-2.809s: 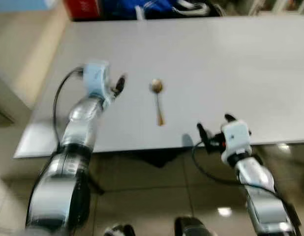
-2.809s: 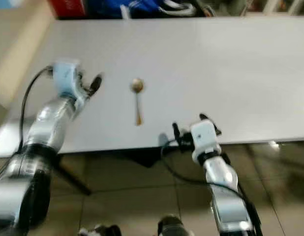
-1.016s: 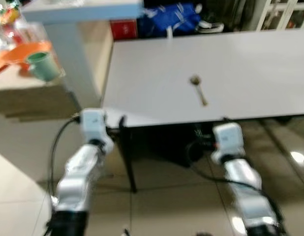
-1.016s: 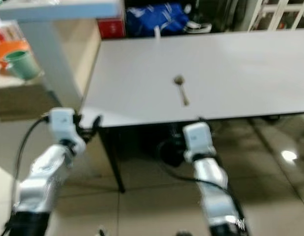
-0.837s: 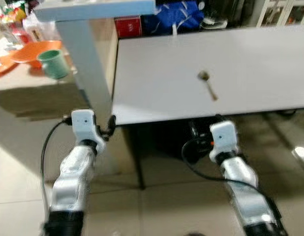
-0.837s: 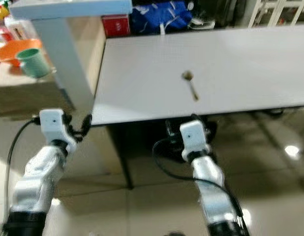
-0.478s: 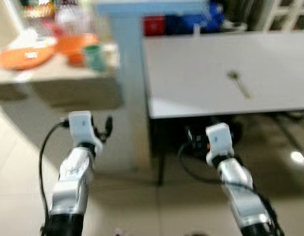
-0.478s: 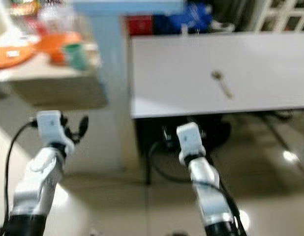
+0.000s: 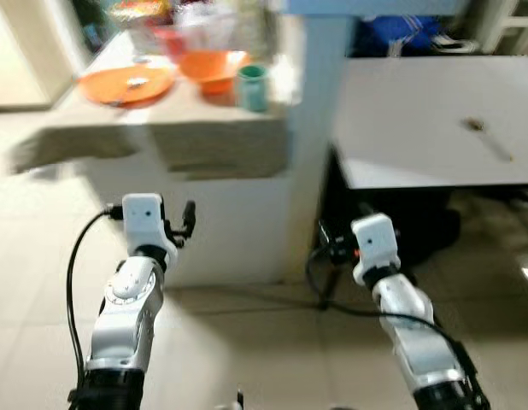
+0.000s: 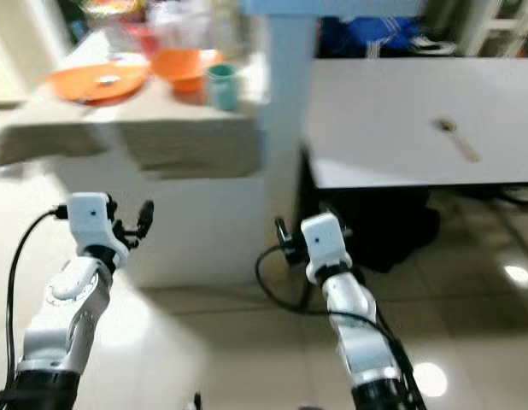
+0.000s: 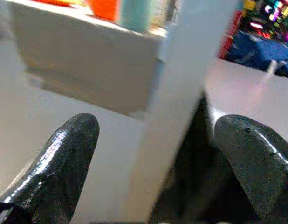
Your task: Setting the table
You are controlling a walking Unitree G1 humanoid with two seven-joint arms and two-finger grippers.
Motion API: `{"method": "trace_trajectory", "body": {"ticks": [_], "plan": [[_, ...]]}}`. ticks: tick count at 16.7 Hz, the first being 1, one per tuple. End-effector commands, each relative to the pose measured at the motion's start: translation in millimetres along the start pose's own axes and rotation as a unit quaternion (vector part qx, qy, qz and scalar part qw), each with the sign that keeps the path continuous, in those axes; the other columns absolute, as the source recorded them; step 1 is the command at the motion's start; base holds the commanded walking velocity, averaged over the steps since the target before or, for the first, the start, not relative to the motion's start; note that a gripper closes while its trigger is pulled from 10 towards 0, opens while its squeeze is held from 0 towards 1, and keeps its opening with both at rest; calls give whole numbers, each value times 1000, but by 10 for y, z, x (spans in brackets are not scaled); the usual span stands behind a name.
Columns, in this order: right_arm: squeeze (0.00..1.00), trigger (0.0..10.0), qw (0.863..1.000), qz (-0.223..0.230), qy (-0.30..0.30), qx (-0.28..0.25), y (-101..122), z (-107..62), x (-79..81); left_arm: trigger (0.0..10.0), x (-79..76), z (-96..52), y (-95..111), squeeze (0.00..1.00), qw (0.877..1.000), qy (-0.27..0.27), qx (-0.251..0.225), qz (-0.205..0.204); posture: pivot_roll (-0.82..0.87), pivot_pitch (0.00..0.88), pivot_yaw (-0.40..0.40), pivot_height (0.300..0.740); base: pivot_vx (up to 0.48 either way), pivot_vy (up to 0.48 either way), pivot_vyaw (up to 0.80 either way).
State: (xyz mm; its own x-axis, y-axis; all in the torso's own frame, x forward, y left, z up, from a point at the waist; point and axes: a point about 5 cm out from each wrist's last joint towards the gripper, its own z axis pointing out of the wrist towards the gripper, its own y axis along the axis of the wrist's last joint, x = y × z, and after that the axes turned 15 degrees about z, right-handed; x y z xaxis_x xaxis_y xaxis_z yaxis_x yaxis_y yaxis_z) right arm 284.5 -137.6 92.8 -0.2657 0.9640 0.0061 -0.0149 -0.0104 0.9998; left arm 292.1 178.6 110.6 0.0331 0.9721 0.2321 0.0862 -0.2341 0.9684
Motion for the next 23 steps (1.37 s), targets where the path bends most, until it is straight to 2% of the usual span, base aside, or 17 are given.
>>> {"method": "trace_trajectory", "body": {"ticks": [1,7,9,11,18,20,23], "plan": [[0,10000,1000,1,-13,7,-42,-19,-73,10000,-55,27,66,0,1000,-2,-7,8,-104,0,49,736,341,337,0],[0,10000,1000,6,-21,-1,-33,-41,-71,10000,-171,48,117,0,999,-30,-19,10,-119,0,59,736,365,311,0],[0,10000,999,8,-37,-19,29,-21,-105,10000,-221,70,159,0,998,-46,-27,24,-131,0,69,736,480,0,0],[0,10000,999,13,-42,-22,44,-11,-114,10000,-270,73,208,0,997,-62,-38,16,-134,0,74,736,480,0,0],[0,10000,999,15,-29,-19,28,-9,-67,10000,-279,61,265,0,997,-61,-51,23,-124,0,71,736,480,0,0],[0,10000,999,16,-28,-18,21,-12,-58,10000,-282,58,344,0,995,-64,-73,26,-124,0,71,736,480,0,0],[0,10000,999,18,-26,-14,2,-32,-37,10000,-256,98,451,0,995,-62,-76,21,-123,0,74,736,202,0,0]]}}
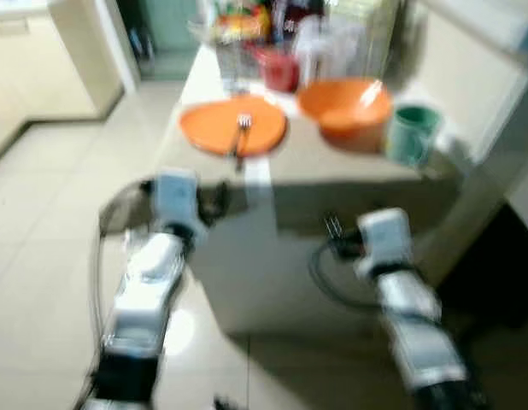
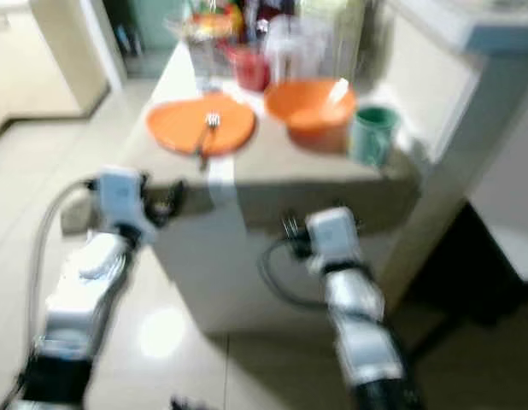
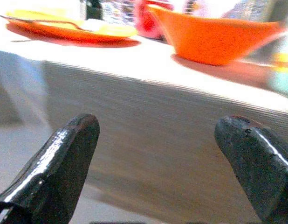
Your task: Setting the table
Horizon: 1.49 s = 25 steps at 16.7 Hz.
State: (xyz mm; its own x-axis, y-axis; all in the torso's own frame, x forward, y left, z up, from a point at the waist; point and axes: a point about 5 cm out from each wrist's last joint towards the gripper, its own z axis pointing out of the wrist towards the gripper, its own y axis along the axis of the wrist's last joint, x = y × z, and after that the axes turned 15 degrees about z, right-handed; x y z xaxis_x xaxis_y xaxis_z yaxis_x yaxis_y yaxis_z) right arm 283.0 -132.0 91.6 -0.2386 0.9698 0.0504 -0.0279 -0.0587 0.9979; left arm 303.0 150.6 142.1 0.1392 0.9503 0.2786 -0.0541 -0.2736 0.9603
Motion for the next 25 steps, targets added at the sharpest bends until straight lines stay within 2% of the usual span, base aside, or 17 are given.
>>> {"method": "trace_trajectory", "body": {"ticks": [1,3,8,9,10,12,14,16,18,20,22,25], "plan": [[0,10000,1000,-4,-11,-1,15,-34,-94,10000,-64,38,95,0,1000,-14,-13,-8,-123,0,74,736,345,0,0],[0,10000,1000,-4,-11,0,14,-34,-94,10000,-57,47,130,0,1000,-11,-22,-1,-125,0,80,736,409,0,0],[0,10000,1000,-1,-12,-2,14,-49,-73,10000,107,151,236,0,1000,9,-17,25,-134,0,91,736,0,0,0],[0,10000,1000,-1,-13,-2,11,-59,-71,10000,133,212,292,0,999,1,-17,34,-135,0,94,736,0,0,0],[0,10000,1000,0,-14,-2,5,-77,-70,10000,153,341,403,0,999,-25,-19,35,-135,0,98,736,0,0,0],[0,10000,1000,1,-13,-2,-2,-110,-44,10000,176,562,498,0,997,-58,-16,58,-142,0,108,736,0,0,0],[0,10000,1000,0,-11,-8,33,-175,-19,10000,199,797,583,0,995,-77,-5,54,-165,0,118,736,0,0,0],[0,10000,1000,-10,-12,-18,162,-380,-65,10000,183,1002,670,0,994,-94,8,53,-210,14,124,736,0,0,0],[0,10000,999,-29,-16,-4,211,-649,-168,10000,157,1113,707,0,994,-91,28,46,-251,43,124,736,0,0,0],[0,10000,998,-42,-35,18,202,-872,-289,10000,130,1168,753,0,994,-88,33,47,-298,78,119,736,0,0,0],[0,10000,996,-53,-47,46,176,-1111,-320,10000,130,1224,857,0,995,-80,29,45,-338,106,115,736,0,0,0],[0,10000,995,-51,-54,68,192,-1263,-286,10000,131,1248,860,0,995,-68,44,52,-362,135,115,736,0,0,0]]}}
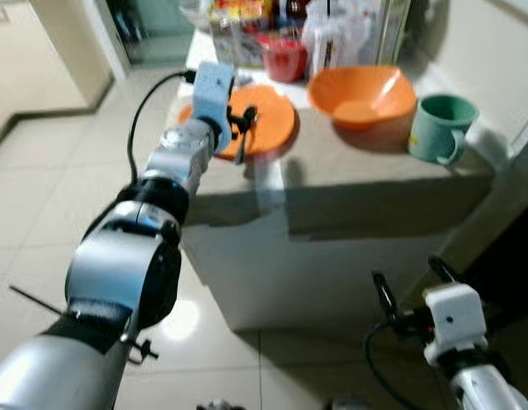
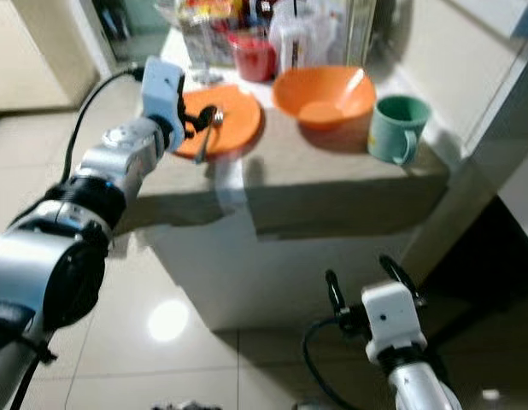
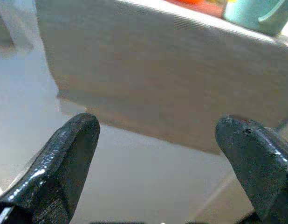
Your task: Setting the table
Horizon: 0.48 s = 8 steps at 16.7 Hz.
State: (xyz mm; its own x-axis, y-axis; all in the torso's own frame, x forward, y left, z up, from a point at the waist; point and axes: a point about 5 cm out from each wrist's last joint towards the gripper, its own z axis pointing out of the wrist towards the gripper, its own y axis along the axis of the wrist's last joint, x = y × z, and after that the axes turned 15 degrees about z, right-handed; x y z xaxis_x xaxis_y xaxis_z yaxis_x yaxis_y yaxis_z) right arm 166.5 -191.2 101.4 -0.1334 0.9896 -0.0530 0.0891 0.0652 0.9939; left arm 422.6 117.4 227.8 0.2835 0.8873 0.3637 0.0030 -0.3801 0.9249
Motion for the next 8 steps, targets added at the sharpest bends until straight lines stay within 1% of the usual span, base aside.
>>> {"method": "trace_trajectory", "body": {"ticks": [1,4,5,7,8], "plan": [[0,10000,1000,0,0,3,35,-35,4,10000,47,-3,-26,0,1000,16,16,14,-368,146,114,736,0,0,0],[0,10000,1000,-3,-4,15,48,-97,-20,10000,-3,4,-88,0,999,13,32,18,-386,169,114,736,0,0,0],[0,10000,1000,-3,-6,15,63,-112,-20,10000,-11,-2,-141,0,999,16,42,18,-390,175,116,736,0,0,0],[0,10000,1000,-3,-8,21,67,-162,-7,10000,-5,-12,-203,0,998,22,52,11,-396,186,118,736,0,0,0],[0,10000,1000,-4,-7,26,61,-190,-6,10000,1,-17,-228,0,998,23,58,14,-401,191,118,736,0,0,0]]}}
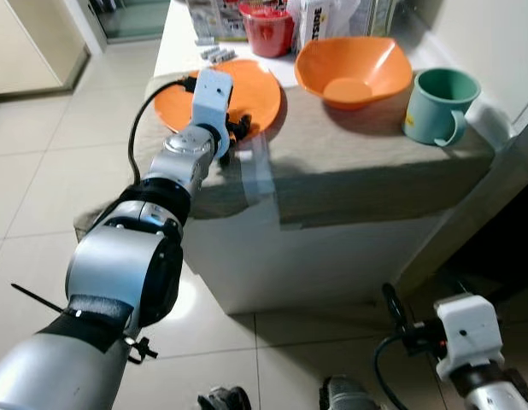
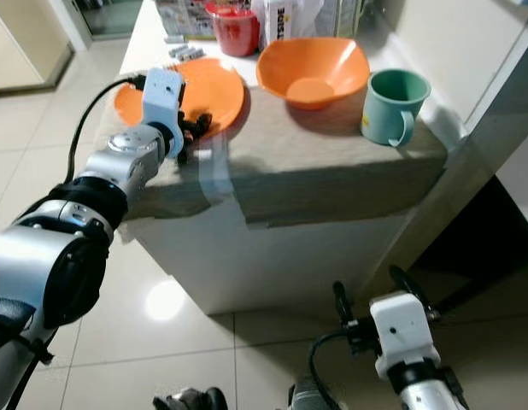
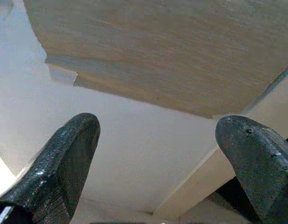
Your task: Setting the table
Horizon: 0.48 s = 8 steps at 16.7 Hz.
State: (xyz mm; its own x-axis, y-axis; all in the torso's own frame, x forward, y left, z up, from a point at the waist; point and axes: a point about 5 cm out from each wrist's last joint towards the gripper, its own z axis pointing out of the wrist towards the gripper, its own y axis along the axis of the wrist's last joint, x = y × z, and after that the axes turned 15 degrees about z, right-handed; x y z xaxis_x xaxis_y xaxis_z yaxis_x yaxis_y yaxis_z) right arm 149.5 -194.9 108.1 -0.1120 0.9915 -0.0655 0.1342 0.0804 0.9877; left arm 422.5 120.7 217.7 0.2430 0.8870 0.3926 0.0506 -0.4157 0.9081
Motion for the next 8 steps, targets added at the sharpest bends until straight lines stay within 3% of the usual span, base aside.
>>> {"method": "trace_trajectory", "body": {"ticks": [1,3,4,5,8], "plan": [[0,10000,1000,-1,1,9,2,-43,-16,10000,18,-16,-149,0,999,5,36,10,-405,193,119,736,0,0,0],[0,10000,1000,-1,-3,10,7,-52,-23,10000,26,-15,-136,0,999,6,34,7,-408,195,120,736,0,0,0],[0,10000,1000,-1,-3,12,6,-54,-10,6235,38,-12,-111,0,999,8,31,8,-406,193,122,736,0,0,0],[0,10000,1000,0,-4,13,3,-54,-4,0,52,-12,-92,0,1000,10,28,7,-404,192,125,736,0,0,0],[0,10000,1000,1,-6,15,-1,-46,1,0,89,-13,-68,0,1000,15,26,-2,-403,192,127,736,0,0,0]]}}
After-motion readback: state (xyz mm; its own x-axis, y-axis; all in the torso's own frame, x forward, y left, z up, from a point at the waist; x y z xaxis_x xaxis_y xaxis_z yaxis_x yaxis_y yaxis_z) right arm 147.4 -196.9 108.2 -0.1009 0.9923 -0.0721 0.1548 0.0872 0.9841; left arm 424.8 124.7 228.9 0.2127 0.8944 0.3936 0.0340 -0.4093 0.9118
